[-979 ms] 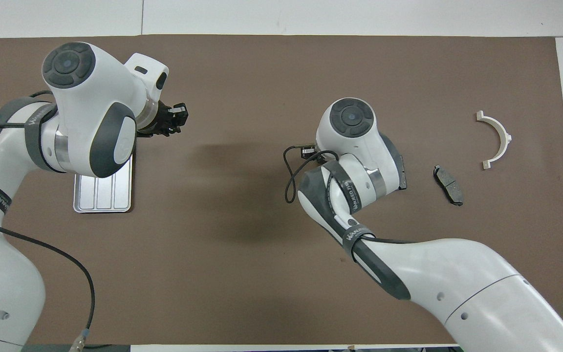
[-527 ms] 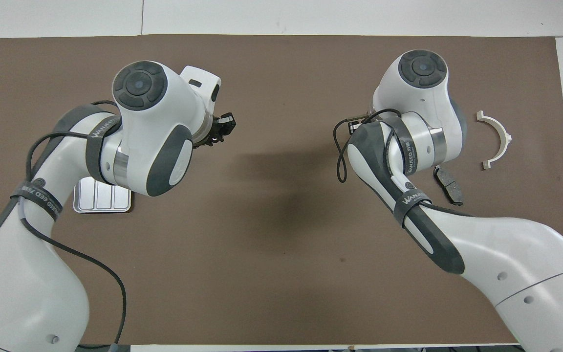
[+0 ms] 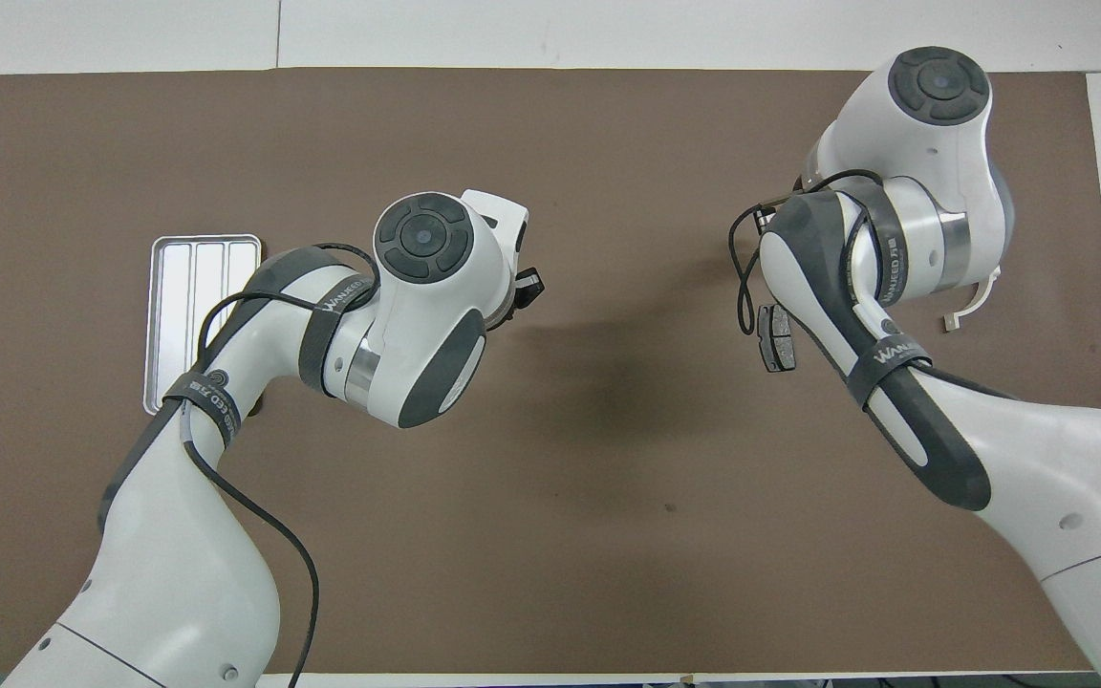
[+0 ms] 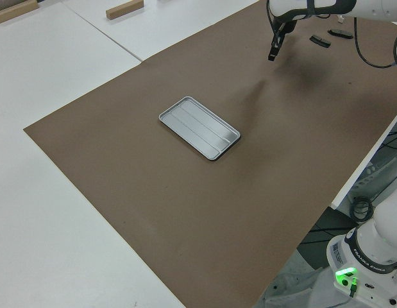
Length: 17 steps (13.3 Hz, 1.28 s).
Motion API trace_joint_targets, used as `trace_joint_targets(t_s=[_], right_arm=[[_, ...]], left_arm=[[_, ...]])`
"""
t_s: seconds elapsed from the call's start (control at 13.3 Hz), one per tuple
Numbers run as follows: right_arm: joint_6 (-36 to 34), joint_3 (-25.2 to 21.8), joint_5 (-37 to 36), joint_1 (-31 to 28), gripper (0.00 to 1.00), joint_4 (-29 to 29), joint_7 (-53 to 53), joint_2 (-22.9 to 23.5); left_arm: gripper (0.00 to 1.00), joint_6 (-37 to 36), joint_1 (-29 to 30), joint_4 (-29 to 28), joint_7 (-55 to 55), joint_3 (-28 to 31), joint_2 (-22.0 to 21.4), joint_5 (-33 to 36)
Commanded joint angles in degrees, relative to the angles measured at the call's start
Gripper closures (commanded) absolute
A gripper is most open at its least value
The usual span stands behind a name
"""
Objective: Place bearing gear from tray to pile
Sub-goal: 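Place the bearing with the right gripper while the left gripper drops its bearing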
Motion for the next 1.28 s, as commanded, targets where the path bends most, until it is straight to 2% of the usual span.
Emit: trace_joint_targets(t_s=[0.0, 0.38, 0.98, 1.2], right_arm=[[1.17, 0.89, 0.20, -3.35, 1.00, 0.60, -6.12, 0.47], [2.22, 0.98, 0.38, -6.61, 1.00, 0.51, -11.40, 0.65], [4.86, 1.07, 1.17, -10.48, 1.00, -4.14, -16.86, -0.05], [10.04, 0.98, 3.63, -11.01, 1.00, -9.58, -18.53, -1.37]], left_arm=[[0.90, 3.67, -3.08, -4.79, -3.25, 1.00, -1.31, -0.67], [0.89, 9.20, -3.97, -7.78, -4.49, 0.91, -0.96, -0.67], [0.88, 15.89, -4.06, -12.79, -4.49, 0.91, -1.13, -0.67], [0.88, 16.25, -4.15, -13.24, -4.49, 0.91, -1.13, -0.67]])
